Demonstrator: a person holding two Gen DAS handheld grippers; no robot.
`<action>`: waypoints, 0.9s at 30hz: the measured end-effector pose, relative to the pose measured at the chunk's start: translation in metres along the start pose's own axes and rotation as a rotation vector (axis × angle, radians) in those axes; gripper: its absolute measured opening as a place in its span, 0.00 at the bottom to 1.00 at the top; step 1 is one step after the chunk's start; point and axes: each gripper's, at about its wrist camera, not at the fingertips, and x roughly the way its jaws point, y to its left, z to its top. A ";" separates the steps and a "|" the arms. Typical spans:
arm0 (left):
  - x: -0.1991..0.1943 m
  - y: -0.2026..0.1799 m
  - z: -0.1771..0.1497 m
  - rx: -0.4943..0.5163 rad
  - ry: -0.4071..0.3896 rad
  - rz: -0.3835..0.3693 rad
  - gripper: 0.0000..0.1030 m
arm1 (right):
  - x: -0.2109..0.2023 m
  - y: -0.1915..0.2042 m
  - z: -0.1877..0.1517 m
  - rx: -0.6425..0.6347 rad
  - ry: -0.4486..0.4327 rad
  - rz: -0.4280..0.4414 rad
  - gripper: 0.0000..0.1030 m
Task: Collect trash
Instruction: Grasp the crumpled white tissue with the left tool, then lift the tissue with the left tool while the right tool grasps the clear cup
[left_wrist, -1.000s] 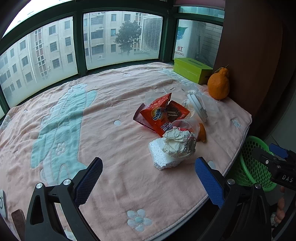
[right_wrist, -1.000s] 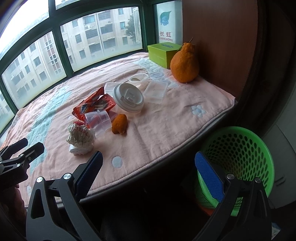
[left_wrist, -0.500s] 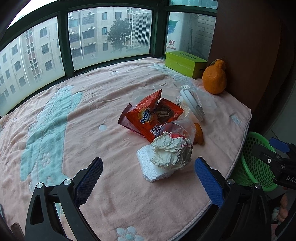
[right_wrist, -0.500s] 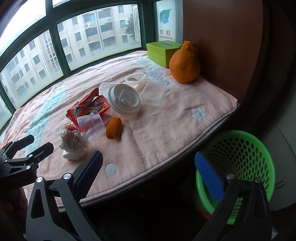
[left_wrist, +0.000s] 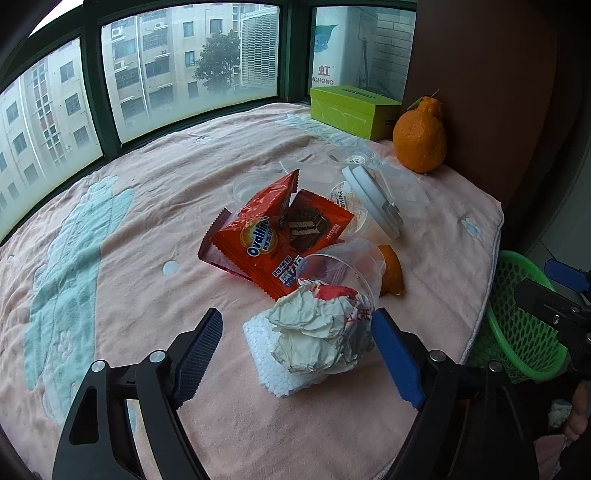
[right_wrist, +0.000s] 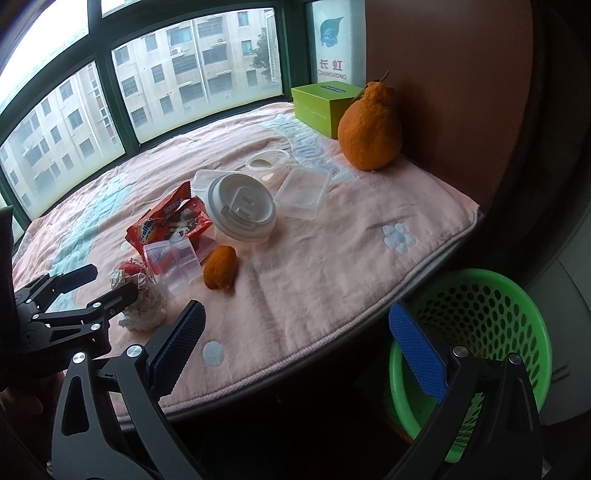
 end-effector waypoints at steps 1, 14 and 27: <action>0.002 0.000 0.000 -0.002 0.005 -0.016 0.72 | 0.001 0.001 0.000 -0.002 0.002 0.002 0.96; -0.005 0.009 -0.004 -0.018 -0.024 -0.111 0.41 | 0.007 0.015 0.002 -0.033 0.008 0.071 0.96; -0.058 0.064 -0.001 -0.187 -0.127 -0.131 0.41 | 0.034 0.059 0.008 -0.130 0.030 0.209 0.95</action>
